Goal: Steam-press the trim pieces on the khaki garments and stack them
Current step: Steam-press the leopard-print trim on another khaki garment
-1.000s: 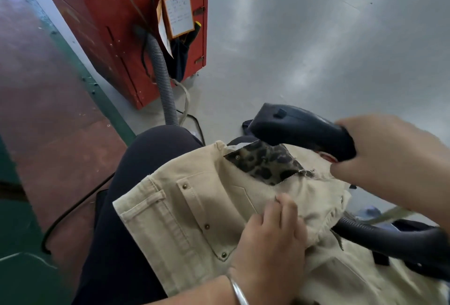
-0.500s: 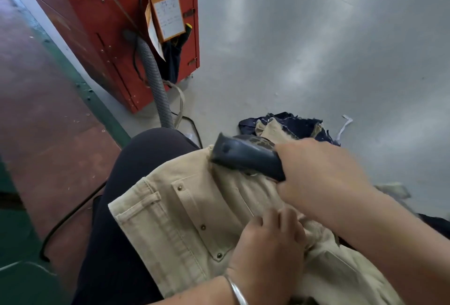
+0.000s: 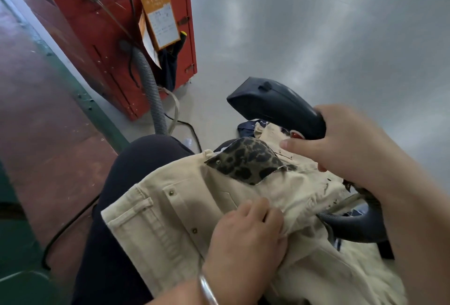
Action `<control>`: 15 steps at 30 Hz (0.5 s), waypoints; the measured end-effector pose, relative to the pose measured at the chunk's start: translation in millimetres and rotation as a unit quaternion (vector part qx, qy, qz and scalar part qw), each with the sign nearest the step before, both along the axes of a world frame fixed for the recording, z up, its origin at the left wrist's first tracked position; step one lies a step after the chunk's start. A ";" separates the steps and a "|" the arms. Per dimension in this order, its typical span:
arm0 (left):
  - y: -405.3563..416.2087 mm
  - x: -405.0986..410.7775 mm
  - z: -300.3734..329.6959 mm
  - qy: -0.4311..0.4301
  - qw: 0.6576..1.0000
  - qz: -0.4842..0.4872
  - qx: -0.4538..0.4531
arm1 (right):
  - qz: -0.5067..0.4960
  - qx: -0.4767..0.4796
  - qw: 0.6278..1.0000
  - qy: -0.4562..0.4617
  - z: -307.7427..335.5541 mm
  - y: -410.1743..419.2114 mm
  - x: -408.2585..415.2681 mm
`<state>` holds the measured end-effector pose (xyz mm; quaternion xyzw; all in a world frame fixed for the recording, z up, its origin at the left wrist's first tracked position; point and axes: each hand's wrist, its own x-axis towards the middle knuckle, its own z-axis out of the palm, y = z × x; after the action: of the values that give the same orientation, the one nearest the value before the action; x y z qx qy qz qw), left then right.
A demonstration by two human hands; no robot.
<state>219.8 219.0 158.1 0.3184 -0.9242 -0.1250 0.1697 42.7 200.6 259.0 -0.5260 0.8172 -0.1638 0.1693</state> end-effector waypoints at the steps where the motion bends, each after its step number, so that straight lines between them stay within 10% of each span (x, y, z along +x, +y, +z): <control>1: 0.0 0.1 0.8 0.002 1.000 0.001 0.005 | 0.003 -0.002 1.000 -0.003 -1.6 2.8 -0.6; 15: -21.8 31.6 16.8 -0.046 0.998 -0.041 0.034 | -0.023 0.021 0.999 0.018 -19.7 52.7 0.7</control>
<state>251.4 197.2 175.0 0.2913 -0.9386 -0.1479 0.1108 43.4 253.3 239.3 -0.5064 0.8352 -0.1412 0.1612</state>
